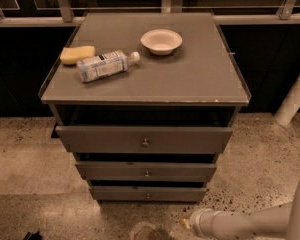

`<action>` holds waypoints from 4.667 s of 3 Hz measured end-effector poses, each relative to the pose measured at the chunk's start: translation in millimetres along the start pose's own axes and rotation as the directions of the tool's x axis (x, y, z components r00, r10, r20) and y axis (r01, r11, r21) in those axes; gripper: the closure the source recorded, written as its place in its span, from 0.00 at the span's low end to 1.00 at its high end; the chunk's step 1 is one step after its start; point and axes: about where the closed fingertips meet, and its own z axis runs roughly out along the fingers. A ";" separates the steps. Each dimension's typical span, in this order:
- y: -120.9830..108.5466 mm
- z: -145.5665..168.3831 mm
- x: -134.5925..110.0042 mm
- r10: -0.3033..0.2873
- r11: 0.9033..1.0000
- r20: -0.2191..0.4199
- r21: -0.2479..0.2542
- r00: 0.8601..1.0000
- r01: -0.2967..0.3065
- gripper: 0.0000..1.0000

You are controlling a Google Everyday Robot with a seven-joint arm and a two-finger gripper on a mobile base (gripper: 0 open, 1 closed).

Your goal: Open bottom drawer

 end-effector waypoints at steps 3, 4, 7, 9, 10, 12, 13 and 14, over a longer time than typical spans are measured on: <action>-48.2 66.3 -32.6 0.048 0.996 0.190 0.065 0.981 -0.061 1.00; -49.7 69.1 -32.9 0.051 0.996 0.193 0.066 0.980 -0.065 1.00; -69.0 129.2 -37.7 0.106 0.994 0.359 -0.077 0.927 -0.083 1.00; -79.2 144.5 -52.7 0.102 0.995 0.398 -0.063 0.912 -0.083 1.00; -103.5 153.3 -73.8 0.112 0.994 0.448 -0.039 0.887 -0.106 1.00; -139.9 160.6 -90.3 0.127 0.990 0.474 -0.001 0.871 -0.144 1.00; -146.8 171.2 -82.5 0.124 0.987 0.463 0.036 0.878 -0.158 1.00; -157.5 184.1 -73.8 0.124 0.982 0.450 0.074 0.884 -0.176 1.00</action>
Offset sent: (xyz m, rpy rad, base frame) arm 0.0878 -0.0040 -0.0520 0.0856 -0.2196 -0.1367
